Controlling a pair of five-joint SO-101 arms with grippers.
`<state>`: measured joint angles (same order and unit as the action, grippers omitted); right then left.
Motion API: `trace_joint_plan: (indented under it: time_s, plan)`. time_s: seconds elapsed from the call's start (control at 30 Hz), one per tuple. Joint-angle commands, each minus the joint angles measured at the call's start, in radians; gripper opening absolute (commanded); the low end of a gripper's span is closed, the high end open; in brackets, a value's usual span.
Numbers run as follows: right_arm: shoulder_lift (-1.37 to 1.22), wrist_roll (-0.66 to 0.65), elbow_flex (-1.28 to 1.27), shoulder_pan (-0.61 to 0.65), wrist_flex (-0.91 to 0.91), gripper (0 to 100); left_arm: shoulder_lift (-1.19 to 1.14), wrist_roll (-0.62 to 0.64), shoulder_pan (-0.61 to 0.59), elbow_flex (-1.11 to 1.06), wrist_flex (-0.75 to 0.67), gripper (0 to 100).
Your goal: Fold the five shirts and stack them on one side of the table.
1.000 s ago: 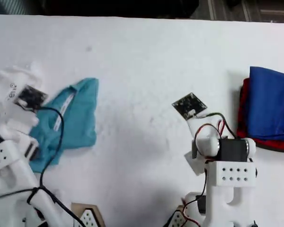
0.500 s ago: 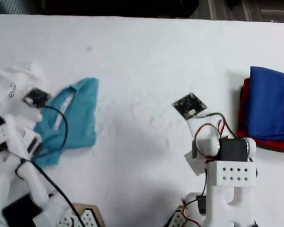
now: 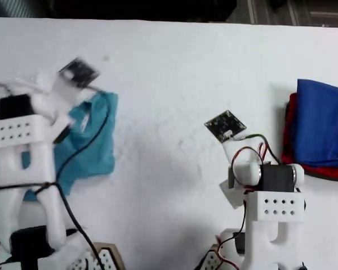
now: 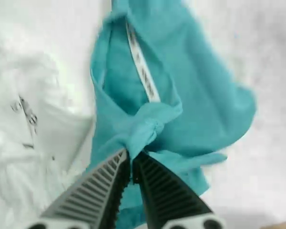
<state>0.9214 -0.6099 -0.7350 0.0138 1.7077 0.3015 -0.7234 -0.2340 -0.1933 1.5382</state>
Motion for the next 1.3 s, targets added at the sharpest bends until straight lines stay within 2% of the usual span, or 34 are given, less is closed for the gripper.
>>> trace_joint_plan:
  time_s: [0.0, 0.17, 0.23, 0.33, 0.47, 0.6, 0.7, 0.8, 0.93, 1.13, 1.27]
  plan:
    - [-0.002, 0.003, 0.035, -0.038, 0.002, 1.8, 0.004, 0.161, 0.216, 0.163, 0.032, 2]
    - [-0.008, -0.006, 0.035, -0.237, -0.064, 1.8, -0.005, 0.279, 0.512, 0.233, -0.049, 2]
    - [-0.008, -0.009, 0.035, -0.309, -0.081, 1.8, -0.007, 0.287, 0.59, 0.229, -0.121, 2]
    - [-0.004, -0.092, 0.035, -0.4, -0.079, 1.8, -0.053, 0.288, 0.674, 0.239, -0.206, 2]
    - [-0.008, -0.161, 0.035, -0.522, -0.082, 1.8, -0.197, 0.288, 0.722, 0.298, -0.262, 2]
    - [-0.008, -0.193, 0.032, -0.607, -0.082, 1.8, -0.351, 0.301, 0.72, 0.439, -0.267, 3]
    - [-0.01, -0.203, 0.031, -0.611, -0.084, 2.0, -0.42, 0.382, 0.685, 0.605, -0.18, 14]
    - [-0.01, -0.196, 0.031, -0.581, -0.13, 2.1, -0.46, 0.443, 0.633, 0.795, -0.081, 20]
    - [-0.012, -0.143, 0.031, -0.46, -0.137, 2.2, -0.515, 0.399, 0.564, 0.98, 0.055, 20]
    - [-0.085, 0.04, 0.038, -0.124, -0.137, 2.2, -0.532, 0.384, 0.386, 1.181, 0.235, 20]
    - [-0.289, 0.189, 0.114, 0.068, -0.13, 2.2, -0.504, 0.384, 0.223, 1.209, 0.25, 17]
